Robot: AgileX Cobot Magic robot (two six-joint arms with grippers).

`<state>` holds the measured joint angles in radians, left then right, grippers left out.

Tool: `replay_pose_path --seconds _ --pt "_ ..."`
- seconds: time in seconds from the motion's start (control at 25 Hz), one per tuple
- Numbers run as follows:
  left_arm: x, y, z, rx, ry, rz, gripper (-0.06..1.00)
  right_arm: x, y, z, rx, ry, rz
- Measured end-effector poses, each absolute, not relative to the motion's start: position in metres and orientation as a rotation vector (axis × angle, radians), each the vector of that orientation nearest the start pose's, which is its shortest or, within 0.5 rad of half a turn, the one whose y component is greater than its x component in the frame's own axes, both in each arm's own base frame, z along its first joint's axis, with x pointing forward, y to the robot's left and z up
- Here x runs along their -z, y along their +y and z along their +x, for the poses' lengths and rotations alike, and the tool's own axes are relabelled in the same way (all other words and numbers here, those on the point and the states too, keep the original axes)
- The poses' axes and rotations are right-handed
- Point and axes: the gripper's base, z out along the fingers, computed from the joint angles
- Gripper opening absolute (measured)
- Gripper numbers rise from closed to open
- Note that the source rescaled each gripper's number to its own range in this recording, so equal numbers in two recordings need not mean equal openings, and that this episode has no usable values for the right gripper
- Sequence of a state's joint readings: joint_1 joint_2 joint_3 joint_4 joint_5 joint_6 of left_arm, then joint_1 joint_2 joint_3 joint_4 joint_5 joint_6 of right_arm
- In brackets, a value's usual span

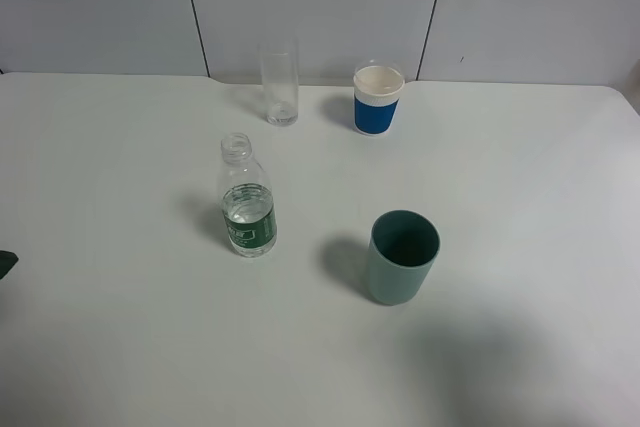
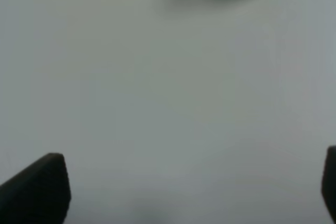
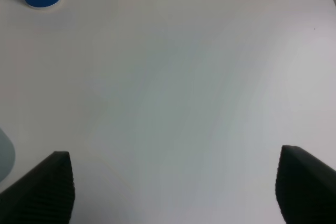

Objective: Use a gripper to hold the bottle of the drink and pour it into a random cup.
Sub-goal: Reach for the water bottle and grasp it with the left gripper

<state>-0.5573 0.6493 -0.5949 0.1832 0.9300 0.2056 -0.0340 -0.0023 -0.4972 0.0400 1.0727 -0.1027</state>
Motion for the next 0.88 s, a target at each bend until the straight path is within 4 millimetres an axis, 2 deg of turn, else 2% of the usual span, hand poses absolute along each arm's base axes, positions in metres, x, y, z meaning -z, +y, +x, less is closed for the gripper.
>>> replay_pose_path --seconds 0.2,0.4,0.68,0.88 --pt "-0.279 -0.058 0.103 -0.109 2.175 1.187 0.95 -0.276 0.003 -0.005 0.037 2.055 -0.073" --pt "-0.258 -0.07 0.105 -0.052 2.135 1.321 0.95 -0.276 0.003 -0.005 0.037 2.055 -0.073" --pt "-0.232 -0.076 0.107 -0.019 2.13 1.397 0.95 -0.276 0.003 -0.005 0.037 2.055 -0.073" --pt "-0.222 -0.078 0.109 -0.013 2.124 1.396 0.95 -0.276 0.003 -0.005 0.037 2.055 -0.073"
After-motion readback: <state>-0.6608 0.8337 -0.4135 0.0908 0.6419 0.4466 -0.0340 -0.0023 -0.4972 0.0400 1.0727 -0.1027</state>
